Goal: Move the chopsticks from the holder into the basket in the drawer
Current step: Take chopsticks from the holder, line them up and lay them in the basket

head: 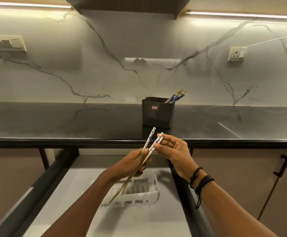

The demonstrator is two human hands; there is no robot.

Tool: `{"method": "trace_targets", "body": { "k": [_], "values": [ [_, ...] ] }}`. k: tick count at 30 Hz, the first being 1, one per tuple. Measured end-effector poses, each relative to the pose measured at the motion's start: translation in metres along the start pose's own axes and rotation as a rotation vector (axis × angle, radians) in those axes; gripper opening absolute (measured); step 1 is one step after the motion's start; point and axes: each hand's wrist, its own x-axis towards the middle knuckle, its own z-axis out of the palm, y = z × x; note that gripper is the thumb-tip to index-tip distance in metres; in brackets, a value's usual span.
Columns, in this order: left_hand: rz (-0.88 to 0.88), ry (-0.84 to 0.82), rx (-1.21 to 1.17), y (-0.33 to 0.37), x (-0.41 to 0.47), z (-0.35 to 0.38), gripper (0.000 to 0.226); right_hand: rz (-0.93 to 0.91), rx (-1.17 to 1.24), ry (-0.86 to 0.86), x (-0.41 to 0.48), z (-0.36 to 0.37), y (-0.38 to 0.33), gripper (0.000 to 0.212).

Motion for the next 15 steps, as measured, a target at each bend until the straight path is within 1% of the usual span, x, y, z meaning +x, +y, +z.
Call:
{"method": "trace_targets", "body": {
  "k": [4,6,8,12,14,15],
  "values": [
    [-0.034,-0.064,-0.013,0.003,-0.004,0.005,0.044,-0.020,-0.020,-0.031,-0.002,-0.002,-0.003,0.036],
    [-0.044,-0.070,0.005,0.003,-0.006,0.007,0.045,-0.010,-0.030,-0.047,-0.003,-0.002,-0.004,0.032],
    [-0.058,-0.065,0.028,0.002,-0.008,0.007,0.047,0.024,-0.008,-0.072,-0.005,-0.002,-0.005,0.033],
    [-0.108,-0.014,0.066,-0.001,-0.011,0.008,0.049,0.041,0.012,-0.088,-0.009,0.000,-0.006,0.046],
    [-0.116,0.043,0.175,-0.002,-0.011,0.009,0.047,0.035,-0.023,-0.076,-0.010,0.000,-0.005,0.048],
    [-0.113,0.076,0.242,-0.003,-0.011,0.010,0.047,0.029,-0.045,-0.068,-0.010,0.000,-0.004,0.045]
  ]
}}
